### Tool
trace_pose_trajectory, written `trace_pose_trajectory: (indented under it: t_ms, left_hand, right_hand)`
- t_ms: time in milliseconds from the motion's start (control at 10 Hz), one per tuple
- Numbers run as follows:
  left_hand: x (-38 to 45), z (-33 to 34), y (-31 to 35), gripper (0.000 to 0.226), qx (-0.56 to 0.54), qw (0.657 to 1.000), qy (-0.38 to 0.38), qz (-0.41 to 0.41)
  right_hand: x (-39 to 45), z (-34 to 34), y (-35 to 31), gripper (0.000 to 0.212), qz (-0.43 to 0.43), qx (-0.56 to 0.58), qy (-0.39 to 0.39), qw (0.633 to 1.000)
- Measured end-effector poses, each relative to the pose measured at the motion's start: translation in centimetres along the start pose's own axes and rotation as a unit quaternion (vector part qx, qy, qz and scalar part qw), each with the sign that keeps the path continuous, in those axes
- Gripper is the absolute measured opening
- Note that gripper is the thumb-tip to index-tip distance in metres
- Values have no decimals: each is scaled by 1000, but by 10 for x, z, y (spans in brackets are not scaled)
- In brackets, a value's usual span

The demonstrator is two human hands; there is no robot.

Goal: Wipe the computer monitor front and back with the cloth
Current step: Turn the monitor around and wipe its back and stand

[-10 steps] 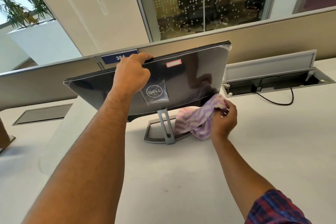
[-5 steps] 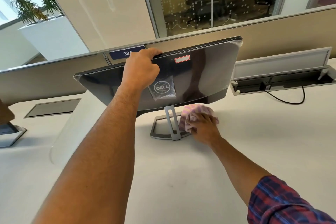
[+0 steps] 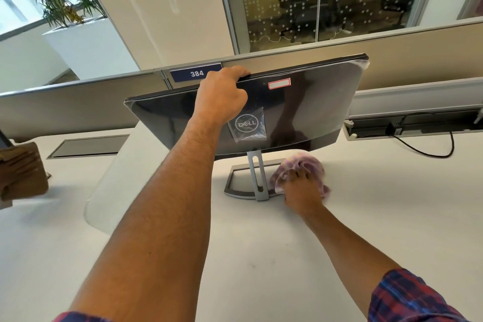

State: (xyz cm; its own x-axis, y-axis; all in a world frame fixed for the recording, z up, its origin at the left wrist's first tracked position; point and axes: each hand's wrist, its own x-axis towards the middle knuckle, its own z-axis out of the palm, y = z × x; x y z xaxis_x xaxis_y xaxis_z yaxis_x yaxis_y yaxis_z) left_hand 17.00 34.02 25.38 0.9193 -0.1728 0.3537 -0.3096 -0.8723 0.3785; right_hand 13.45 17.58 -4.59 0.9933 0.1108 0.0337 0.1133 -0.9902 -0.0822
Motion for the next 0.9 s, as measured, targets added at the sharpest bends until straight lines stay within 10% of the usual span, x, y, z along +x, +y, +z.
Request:
trace_pose_trajectory:
  t_ms: [100,200,300,400,600,900]
  left_hand:
    - [0,0,-1,46,-3,1000,1,2]
    - [0,0,-1,45,-4,1000,-1,3]
    - [0,-1,1,46,-3,1000,-2,2]
    - [-2,-2,2,48,0,1000,-2,0]
    - [-2,-2,2,48,-2,1000,-2,-2]
    - [-3,-2,0,47,0,1000,-9,9]
  right_hand:
    - [-14,-8,-28,46,-140,-80,-72,984]
    - [-21,-2,-37,52,-383,243,-64,889]
    - [-26,0,-46,43,-31,35,73,996]
    - [-20,-5,-58,58,-37,167,115,979]
    - [-24,0,-83,55,-31,65,39,997]
    - [17,-8,-132,49,-273,-61,-13,960]
